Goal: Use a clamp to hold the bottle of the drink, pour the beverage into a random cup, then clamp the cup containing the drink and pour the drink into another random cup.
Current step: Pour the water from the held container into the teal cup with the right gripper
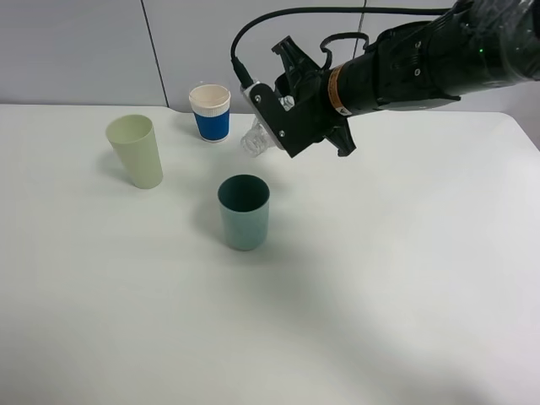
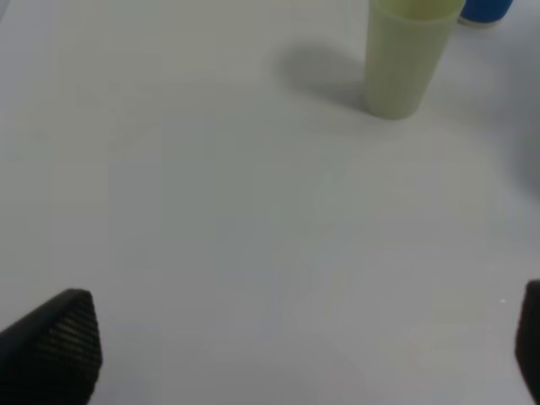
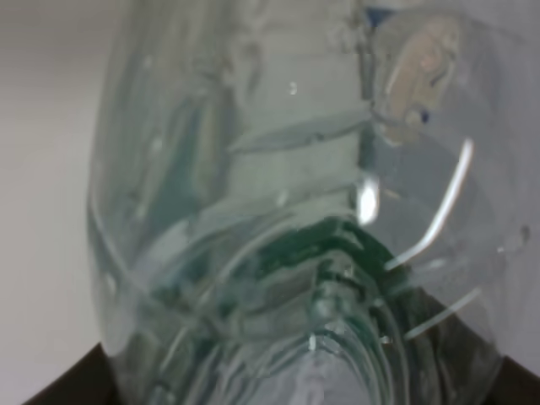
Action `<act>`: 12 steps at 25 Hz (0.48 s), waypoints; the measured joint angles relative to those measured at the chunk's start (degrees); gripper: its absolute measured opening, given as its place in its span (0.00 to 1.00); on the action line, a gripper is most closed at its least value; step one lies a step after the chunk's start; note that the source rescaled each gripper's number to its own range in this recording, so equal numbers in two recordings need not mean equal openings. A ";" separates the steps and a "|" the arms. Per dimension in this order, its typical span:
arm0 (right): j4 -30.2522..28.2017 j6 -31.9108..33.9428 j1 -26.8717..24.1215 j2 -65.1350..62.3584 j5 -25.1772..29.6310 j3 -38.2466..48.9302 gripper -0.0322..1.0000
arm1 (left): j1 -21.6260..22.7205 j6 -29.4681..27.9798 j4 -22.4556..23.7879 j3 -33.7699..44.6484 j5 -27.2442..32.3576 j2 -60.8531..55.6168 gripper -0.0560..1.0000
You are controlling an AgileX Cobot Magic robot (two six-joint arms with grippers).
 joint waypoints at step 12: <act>-3.49 -0.01 4.53 1.16 6.72 -0.17 0.04 | 0.00 0.00 0.00 0.00 0.00 0.00 1.00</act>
